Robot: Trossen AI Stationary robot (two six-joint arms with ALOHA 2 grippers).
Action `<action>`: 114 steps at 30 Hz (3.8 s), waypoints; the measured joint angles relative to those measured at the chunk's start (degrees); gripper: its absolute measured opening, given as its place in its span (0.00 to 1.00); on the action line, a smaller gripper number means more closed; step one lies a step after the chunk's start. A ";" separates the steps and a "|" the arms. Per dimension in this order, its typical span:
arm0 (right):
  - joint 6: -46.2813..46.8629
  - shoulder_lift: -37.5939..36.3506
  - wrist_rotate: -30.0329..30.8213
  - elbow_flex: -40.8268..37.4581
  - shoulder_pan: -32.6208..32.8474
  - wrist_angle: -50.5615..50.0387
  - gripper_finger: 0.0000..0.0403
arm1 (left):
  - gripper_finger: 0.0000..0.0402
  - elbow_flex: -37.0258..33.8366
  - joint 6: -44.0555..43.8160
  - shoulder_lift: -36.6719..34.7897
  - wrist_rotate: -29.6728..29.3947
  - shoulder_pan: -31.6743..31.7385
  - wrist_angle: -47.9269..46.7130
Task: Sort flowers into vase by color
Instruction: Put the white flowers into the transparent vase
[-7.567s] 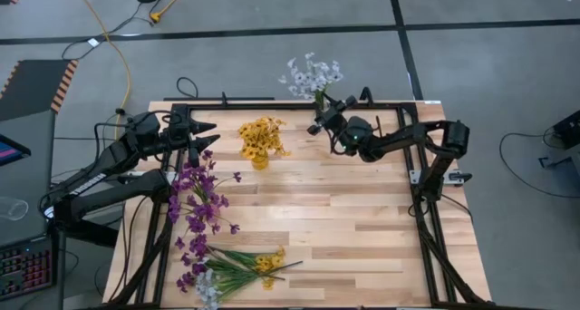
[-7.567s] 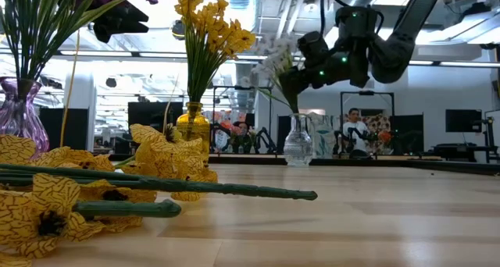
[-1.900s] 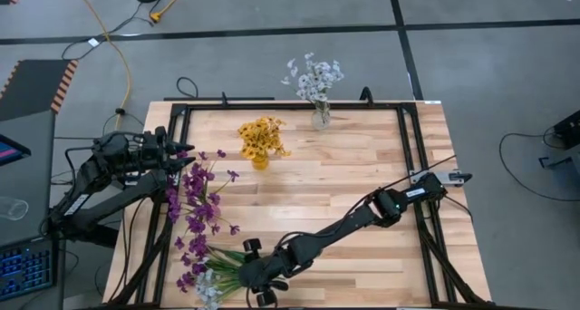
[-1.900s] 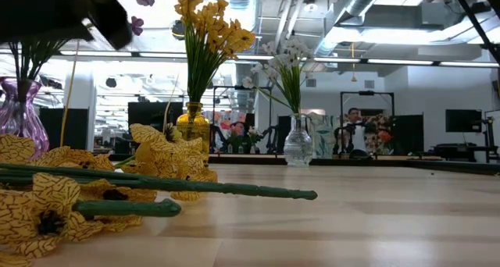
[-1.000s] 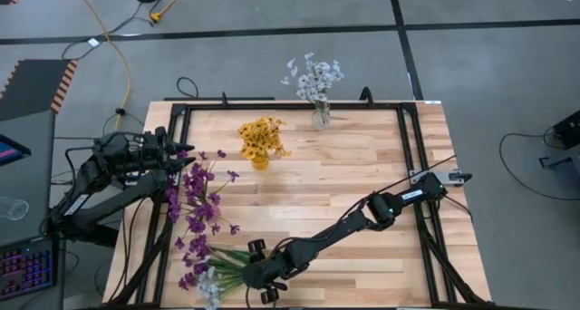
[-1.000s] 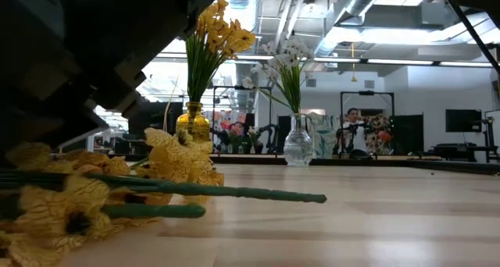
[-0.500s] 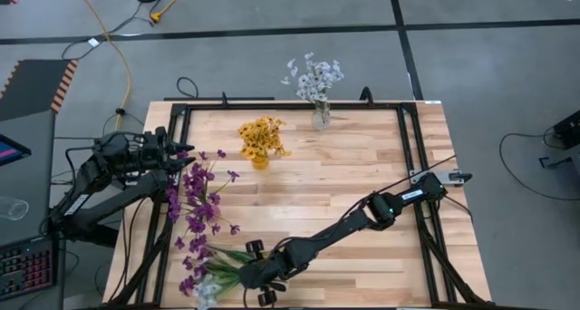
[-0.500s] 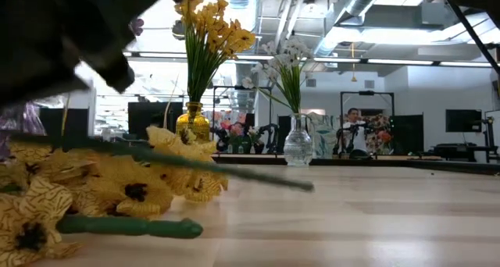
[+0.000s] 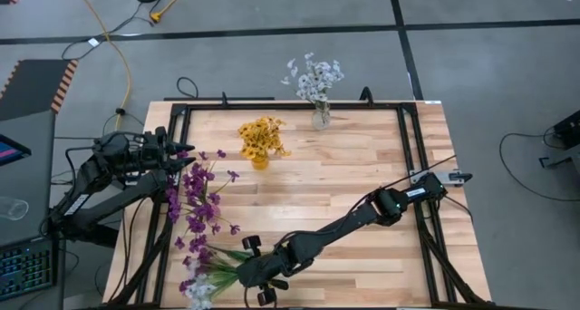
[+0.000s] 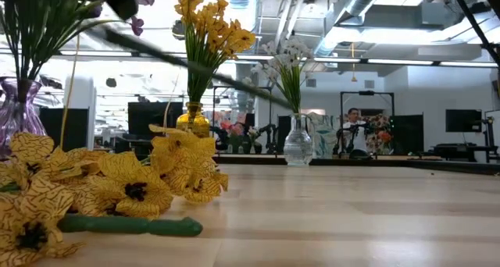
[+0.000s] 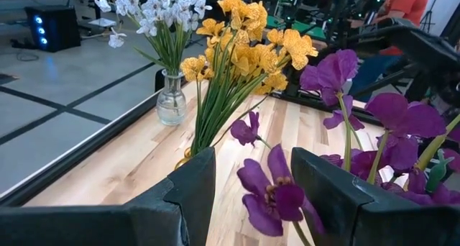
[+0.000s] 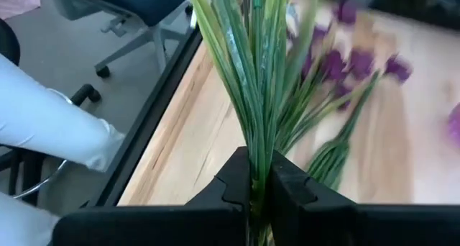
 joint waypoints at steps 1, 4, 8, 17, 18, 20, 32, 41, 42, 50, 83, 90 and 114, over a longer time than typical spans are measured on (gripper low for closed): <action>-1.03 -0.55 0.31 0.00 0.00 -0.14 0.14 | 0.42 0.00 0.00 0.02 0.00 0.00 0.02; -3.38 -2.62 0.46 0.00 0.00 -2.82 0.13 | 0.42 0.00 0.00 0.00 0.00 -0.02 0.01; -3.59 -5.35 0.48 0.00 -0.32 -8.87 0.13 | 0.42 0.00 0.00 -0.01 0.00 -0.01 0.02; -6.68 -8.93 0.59 0.00 -0.37 -23.62 0.13 | 0.42 0.00 0.02 0.02 -0.11 -0.02 -0.03; -6.77 -9.17 0.58 0.00 -0.46 -25.34 0.13 | 0.42 0.00 0.02 0.01 -0.11 0.00 -0.03; -7.46 -9.36 0.48 0.00 -0.75 -28.59 0.13 | 0.42 0.00 0.02 0.01 -0.15 -0.02 -0.19; -11.07 -12.42 -2.60 -0.02 -5.32 -48.16 0.13 | 0.42 0.00 0.42 0.02 -1.22 0.01 -0.36; -11.16 -17.40 -2.51 -0.05 -7.99 -55.72 0.13 | 0.42 0.00 0.17 0.02 -3.04 -0.02 -0.62; -11.58 -18.32 -2.50 -0.51 -8.35 -55.63 0.13 | 0.42 0.00 0.15 0.02 -3.05 -0.01 -0.65; -10.14 -34.15 -2.12 -23.29 -12.23 -43.74 0.13 | 0.42 0.00 0.02 0.02 -3.06 -0.01 -0.64; -26.61 -78.23 26.67 -113.18 -33.13 100.77 0.13 | 0.42 0.01 -0.26 0.02 -4.93 0.00 -0.64; -23.90 -65.52 16.61 -113.12 -44.62 119.87 0.13 | 0.42 0.01 -0.43 0.02 -5.01 -0.01 -0.64; -21.50 -46.18 9.12 -91.73 -56.24 119.92 0.13 | 0.42 0.00 -1.27 0.04 -7.91 -0.02 -0.66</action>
